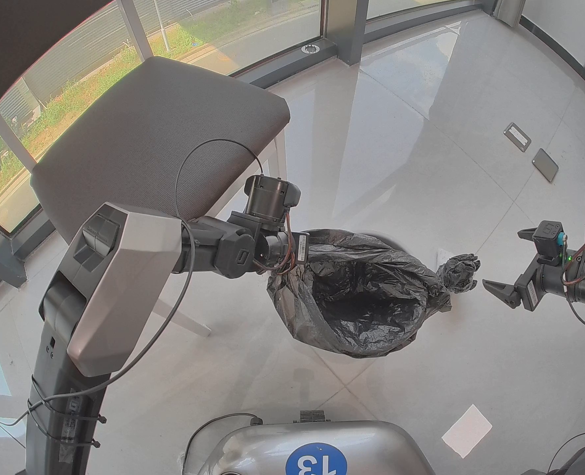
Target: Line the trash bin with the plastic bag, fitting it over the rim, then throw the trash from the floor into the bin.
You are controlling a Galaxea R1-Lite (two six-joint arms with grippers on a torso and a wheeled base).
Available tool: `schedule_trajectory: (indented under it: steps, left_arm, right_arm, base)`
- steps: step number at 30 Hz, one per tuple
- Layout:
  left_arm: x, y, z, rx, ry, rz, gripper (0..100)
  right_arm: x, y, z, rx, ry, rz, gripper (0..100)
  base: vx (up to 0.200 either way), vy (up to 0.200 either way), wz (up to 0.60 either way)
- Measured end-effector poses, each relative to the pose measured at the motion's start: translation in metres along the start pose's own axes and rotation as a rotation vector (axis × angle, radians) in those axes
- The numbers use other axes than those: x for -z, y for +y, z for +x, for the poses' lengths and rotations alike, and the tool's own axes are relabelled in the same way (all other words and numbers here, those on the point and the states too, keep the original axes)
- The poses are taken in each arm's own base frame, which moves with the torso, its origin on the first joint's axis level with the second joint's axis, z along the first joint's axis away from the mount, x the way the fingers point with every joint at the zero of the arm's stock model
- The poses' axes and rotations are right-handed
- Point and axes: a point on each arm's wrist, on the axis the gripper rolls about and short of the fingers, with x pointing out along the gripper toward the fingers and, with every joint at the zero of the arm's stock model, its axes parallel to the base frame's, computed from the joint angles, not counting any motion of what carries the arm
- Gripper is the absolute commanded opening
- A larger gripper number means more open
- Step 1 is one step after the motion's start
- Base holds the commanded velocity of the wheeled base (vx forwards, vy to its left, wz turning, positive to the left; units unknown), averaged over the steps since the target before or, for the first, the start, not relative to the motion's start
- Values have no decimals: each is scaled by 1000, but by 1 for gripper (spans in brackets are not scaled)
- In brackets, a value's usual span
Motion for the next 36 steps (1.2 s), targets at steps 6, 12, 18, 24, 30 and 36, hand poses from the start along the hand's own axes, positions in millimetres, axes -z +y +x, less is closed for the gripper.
schedule_trajectory:
  steps: [6, 12, 18, 24, 30, 36]
  left_arm:
    - [1, 0, 5, 9, -10, -10, 0]
    - [-2, -1, 4, 11, -20, -27, 100]
    - [-5, -1, -4, 13, -20, -33, 100]
    - [-6, -1, -15, 9, -12, -35, 100]
    - [-12, 0, -33, 10, -20, -33, 100]
    - [-21, 0, -62, 17, -33, -20, 100]
  right_arm:
    - [0, 0, 1, -2, 2, 0, 100]
    - [1, 0, 1, -2, 4, 1, 100]
    - [2, 1, 1, -6, 9, 1, 100]
    - [3, 2, 2, -10, 15, -1, 100]
    - [-2, -3, 9, -7, 9, -18, 100]
    - [-17, -14, 36, -12, -13, -39, 100]
  base:
    - [0, 0, 0]
    - [0, 0, 0]
    - [0, 0, 0]
    - [0, 0, 0]
    - [0, 0, 0]
    - [0, 0, 0]
